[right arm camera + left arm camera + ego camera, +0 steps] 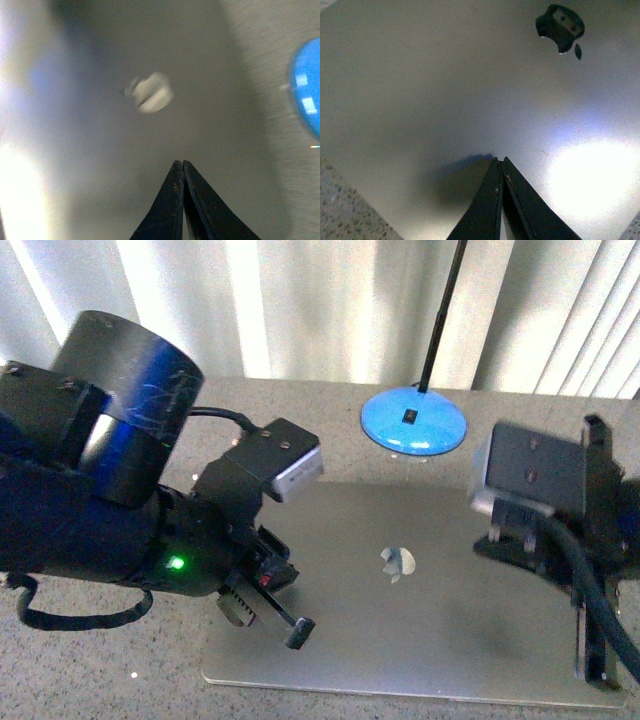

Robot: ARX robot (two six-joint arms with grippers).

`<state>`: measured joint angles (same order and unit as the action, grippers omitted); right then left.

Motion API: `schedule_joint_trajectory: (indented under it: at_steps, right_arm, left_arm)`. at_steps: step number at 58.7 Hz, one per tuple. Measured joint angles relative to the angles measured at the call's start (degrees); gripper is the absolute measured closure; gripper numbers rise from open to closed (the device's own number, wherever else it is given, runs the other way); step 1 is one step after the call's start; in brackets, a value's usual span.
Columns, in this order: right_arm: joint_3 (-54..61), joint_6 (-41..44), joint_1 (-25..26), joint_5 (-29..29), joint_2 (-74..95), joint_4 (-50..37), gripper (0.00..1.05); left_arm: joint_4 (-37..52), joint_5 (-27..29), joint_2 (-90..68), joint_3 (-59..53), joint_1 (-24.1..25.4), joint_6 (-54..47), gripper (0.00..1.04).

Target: Close laptop

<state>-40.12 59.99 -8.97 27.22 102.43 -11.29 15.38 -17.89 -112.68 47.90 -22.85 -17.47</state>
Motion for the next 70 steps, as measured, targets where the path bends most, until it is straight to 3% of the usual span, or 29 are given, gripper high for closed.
schedule_joint_trajectory:
  at_steps: [3,7,10,13,19,29,31,32,37,39,42,50,59,70]
  right_arm:
    - [0.4,-6.0,0.4,-0.2,-3.2,-5.2,1.02]
    - [0.4,-17.9,1.4,-3.1,-8.5,-12.7,0.91]
    - [0.0,-29.4,2.1,-4.4,-12.2,-15.5,0.81]
    - [-0.2,-36.2,2.5,-4.6,-13.7,-15.9,0.72]
    - [0.0,-42.8,2.8,-4.6,-13.5,-15.9,0.54]
    - [0.4,-45.9,2.4,-4.6,-12.6,-15.7,0.28]
    - [0.4,-46.3,2.4,-4.6,-12.7,-15.8,0.20]
    - [0.6,-46.6,2.4,-5.5,-12.6,-16.3,0.19]
    - [5.8,-52.1,0.9,-22.6,-11.2,-33.6,0.31]
    - [9.1,-54.7,0.8,-29.0,-11.2,-41.2,0.38]
    - [13.0,-56.7,1.2,-34.0,-12.5,-48.3,0.48]
    - [19.8,-58.6,2.7,-33.3,-19.8,-51.0,0.75]
    - [26.7,-58.9,4.1,-32.1,-23.3,-53.8,1.02]
    - [31.9,-59.2,6.6,-28.4,-31.3,-50.6,1.02]
  left_arm:
    - [5.6,2.0,3.1,-1.8,1.7,5.0,1.01]
    - [14.8,7.6,8.5,-3.3,4.8,13.4,1.01]
    - [18.3,13.4,13.4,-3.0,7.6,21.1,0.93]
    - [18.9,15.3,16.1,-2.7,9.1,26.8,0.84]
    - [19.1,15.8,17.5,-2.6,10.0,31.4,0.68]
    - [18.8,14.8,15.4,-3.7,8.9,34.1,0.39]
    - [21.7,17.2,15.0,-4.5,8.5,32.5,0.40]
    - [26.0,21.3,14.9,-5.6,8.5,31.2,0.44]
    - [40.7,29.3,15.5,-11.5,9.0,24.4,0.58]
    - [45.0,29.8,16.7,-14.4,9.7,22.4,0.65]
    - [47.6,29.5,19.1,-18.0,11.0,20.6,0.76]
    - [51.9,27.5,23.9,-26.3,13.3,18.9,1.02]
    - [51.0,25.2,30.6,-33.0,15.2,18.1,1.01]
    - [47.7,23.1,39.3,-38.4,17.2,17.9,1.01]
